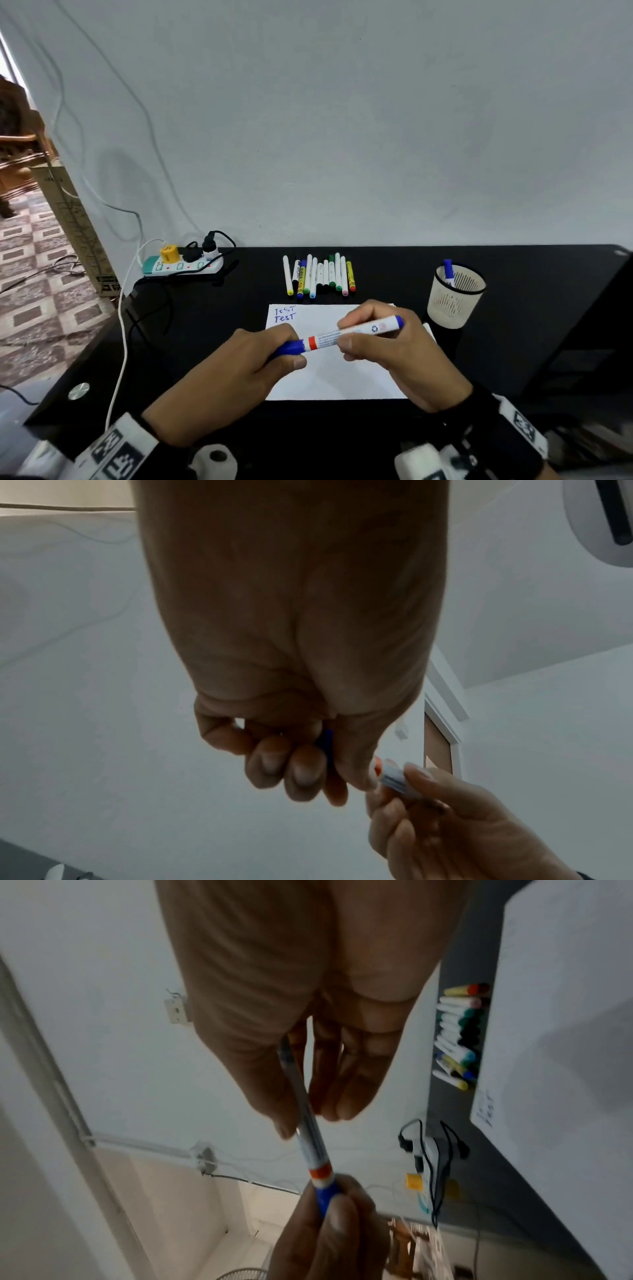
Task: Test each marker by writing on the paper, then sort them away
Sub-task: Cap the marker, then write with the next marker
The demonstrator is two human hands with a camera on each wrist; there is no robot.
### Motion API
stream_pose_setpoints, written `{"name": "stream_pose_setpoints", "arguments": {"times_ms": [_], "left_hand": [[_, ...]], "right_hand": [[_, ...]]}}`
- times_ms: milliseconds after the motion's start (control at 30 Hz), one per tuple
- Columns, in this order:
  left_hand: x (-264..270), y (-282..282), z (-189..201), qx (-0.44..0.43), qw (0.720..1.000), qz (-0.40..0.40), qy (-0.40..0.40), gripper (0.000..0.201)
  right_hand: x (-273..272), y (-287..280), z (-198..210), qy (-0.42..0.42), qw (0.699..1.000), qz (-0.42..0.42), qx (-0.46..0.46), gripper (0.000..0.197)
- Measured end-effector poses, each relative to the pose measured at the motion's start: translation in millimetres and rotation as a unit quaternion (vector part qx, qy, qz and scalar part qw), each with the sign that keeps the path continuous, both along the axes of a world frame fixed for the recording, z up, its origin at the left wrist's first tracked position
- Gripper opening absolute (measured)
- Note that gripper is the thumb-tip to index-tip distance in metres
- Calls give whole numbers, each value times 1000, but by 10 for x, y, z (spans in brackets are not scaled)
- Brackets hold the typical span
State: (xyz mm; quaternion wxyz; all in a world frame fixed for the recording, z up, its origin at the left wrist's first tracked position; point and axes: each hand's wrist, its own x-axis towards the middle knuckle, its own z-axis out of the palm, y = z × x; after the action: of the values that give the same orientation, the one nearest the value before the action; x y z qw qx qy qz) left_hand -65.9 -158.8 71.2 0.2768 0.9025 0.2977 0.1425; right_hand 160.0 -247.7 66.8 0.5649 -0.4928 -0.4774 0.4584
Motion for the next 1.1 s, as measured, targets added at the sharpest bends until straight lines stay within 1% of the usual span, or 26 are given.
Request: {"name": "stream_pose_setpoints", "arguments": {"times_ms": [67,133,167,233,267,300,333,400,433,467,533,567,633,700,733,800,867,967,1033,1100], "left_hand": [[12,21,34,-4,1000,0,-4,15],[43,10,72,-14,999,12,-32,16],[76,-1,89,-17,998,19,-53,16],[164,-38,113,-26,994,33,-99,18],[213,-50,97,-31,991,40,-121,18],[261,-57,56,-36,988,51,-138,18],[299,-46,-21,-40,987,66,-143,18],[307,29,-260,-29,988,95,-119,17],[272,92,-432,-14,991,106,-86,19],[225,151,-611,-1,992,118,-36,24],[119,257,-989,13,987,144,71,44],[75,304,-1161,12,981,160,108,53],[9,353,-1393,10,968,189,166,66],[-19,369,-1517,17,958,202,201,85],[-12,368,-1540,27,956,204,210,93],[-4,376,-1585,42,952,209,222,99],[-1,386,-1599,41,951,213,219,100],[-7,395,-1628,41,951,213,219,99],[-12,403,-1626,42,951,208,224,99],[-22,410,-1626,43,952,205,222,99]], "right_hand": [[108,-47,72,-109,994,-8,13,13],[175,-82,144,-219,976,-1,16,14],[202,-98,172,-274,962,13,10,16],[214,-114,199,-385,922,50,-7,21],[213,-109,202,-428,902,61,-11,22],[227,-100,200,-456,888,58,-10,20],[269,-85,194,-469,882,40,-7,17],[431,-33,182,-447,894,-26,-4,12],[554,3,173,-432,899,-69,-4,11],[696,41,171,-430,895,-119,-7,11],[1013,106,198,-442,870,-219,-22,11],[1174,136,223,-439,859,-261,-29,12],[1502,216,252,-430,843,-318,-47,13],[1821,327,226,-438,822,-355,-76,16],[1961,386,201,-446,811,-366,-93,17],[2166,497,125,-463,797,-363,-135,18],[2291,581,42,-480,787,-344,-179,17],[2404,664,-75,-519,763,-309,-231,19],[2424,697,-94,-530,756,-297,-244,17],[2418,718,-84,-534,754,-293,-244,19]]}}
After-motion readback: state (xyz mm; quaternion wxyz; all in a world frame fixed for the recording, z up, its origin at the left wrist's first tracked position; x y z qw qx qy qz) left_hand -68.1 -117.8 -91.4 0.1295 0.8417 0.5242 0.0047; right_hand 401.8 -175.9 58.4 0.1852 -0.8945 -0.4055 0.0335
